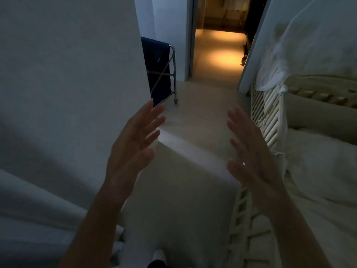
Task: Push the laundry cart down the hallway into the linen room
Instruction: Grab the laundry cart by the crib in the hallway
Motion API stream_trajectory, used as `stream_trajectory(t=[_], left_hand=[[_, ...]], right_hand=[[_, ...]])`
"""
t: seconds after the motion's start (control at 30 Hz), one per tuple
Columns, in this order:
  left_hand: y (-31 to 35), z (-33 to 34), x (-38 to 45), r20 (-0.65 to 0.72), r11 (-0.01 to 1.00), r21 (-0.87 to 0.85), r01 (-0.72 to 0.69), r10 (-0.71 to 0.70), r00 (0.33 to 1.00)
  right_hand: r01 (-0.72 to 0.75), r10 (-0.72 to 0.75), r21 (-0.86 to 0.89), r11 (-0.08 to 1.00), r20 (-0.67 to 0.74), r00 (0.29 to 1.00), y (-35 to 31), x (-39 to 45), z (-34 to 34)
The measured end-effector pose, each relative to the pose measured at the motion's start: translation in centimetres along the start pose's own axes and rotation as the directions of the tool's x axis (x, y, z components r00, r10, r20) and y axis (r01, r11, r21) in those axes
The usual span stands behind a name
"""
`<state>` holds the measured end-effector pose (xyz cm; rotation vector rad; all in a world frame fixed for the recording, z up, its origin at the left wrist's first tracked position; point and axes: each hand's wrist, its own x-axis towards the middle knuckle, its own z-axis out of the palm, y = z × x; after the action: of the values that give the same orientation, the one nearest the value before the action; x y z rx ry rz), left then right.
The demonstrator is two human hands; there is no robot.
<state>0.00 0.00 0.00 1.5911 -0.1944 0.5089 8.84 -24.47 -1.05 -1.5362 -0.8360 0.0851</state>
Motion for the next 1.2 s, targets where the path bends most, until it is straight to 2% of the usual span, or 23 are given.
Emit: stream_trajectory(t=[0.2, 0.4, 0.63, 0.9, 1.2], left_hand=[[-0.6, -0.2, 2.0, -0.044, 1.000, 0.027, 0.014, -0.013, 0.999], [-3.7, -1.2, 6.5, -0.022, 1.000, -0.003, 0.009, -0.009, 1.000], [-7.5, -4.7, 13.9, 0.009, 0.999, -0.031, 0.018, -0.018, 1.000], [-10.5, -9.8, 23.0, 0.038, 0.998, -0.063, -0.016, 0.018, 0.999], [-14.8, -10.9, 30.4, 0.086, 0.995, -0.097, -0.019, 0.027, 0.996]], right_hand=[[-0.003, 0.003, -0.017, 1.000, 0.002, 1.000, 0.9, 1.7, -0.4], [-0.045, 0.044, -0.067, 0.997, -0.013, 0.999, 3.0, 5.0, -1.0], [-0.087, 0.084, -0.114, 0.990, -0.029, 0.996, 6.1, 12.8, -0.5], [-0.073, 0.060, -0.154, 0.985, -0.087, 0.994, 8.8, 21.2, 1.0], [-0.085, 0.070, -0.124, 0.989, -0.125, 0.990, 12.3, 27.7, -0.3]])
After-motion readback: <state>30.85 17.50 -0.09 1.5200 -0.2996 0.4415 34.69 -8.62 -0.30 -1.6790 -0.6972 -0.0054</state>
